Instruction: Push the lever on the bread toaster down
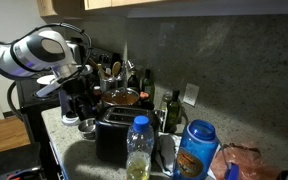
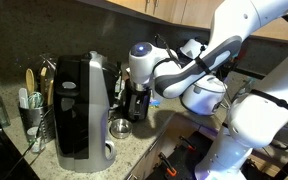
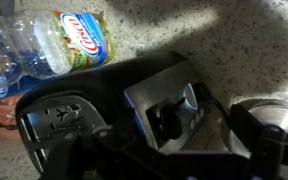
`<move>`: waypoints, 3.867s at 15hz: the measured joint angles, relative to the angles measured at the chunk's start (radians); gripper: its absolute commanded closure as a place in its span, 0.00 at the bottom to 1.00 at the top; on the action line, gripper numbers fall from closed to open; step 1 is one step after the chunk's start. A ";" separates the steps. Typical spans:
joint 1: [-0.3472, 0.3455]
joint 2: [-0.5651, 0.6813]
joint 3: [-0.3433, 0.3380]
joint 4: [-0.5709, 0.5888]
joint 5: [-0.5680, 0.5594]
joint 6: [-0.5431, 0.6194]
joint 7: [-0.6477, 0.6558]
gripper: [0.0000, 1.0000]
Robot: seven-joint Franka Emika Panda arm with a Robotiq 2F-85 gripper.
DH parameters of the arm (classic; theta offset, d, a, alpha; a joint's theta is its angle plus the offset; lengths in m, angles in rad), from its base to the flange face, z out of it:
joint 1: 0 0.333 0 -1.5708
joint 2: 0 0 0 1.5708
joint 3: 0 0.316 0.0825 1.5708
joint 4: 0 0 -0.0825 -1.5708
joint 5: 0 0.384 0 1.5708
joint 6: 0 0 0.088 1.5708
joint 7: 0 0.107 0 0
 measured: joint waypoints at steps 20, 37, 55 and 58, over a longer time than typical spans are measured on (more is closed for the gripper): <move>0.122 0.129 0.020 0.072 -0.578 -0.088 0.652 0.00; 0.183 0.254 0.032 0.081 -0.627 -0.273 0.669 0.00; 0.218 0.307 0.036 0.095 -0.588 -0.330 0.666 0.51; 0.218 0.308 0.035 0.095 -0.588 -0.337 0.666 0.73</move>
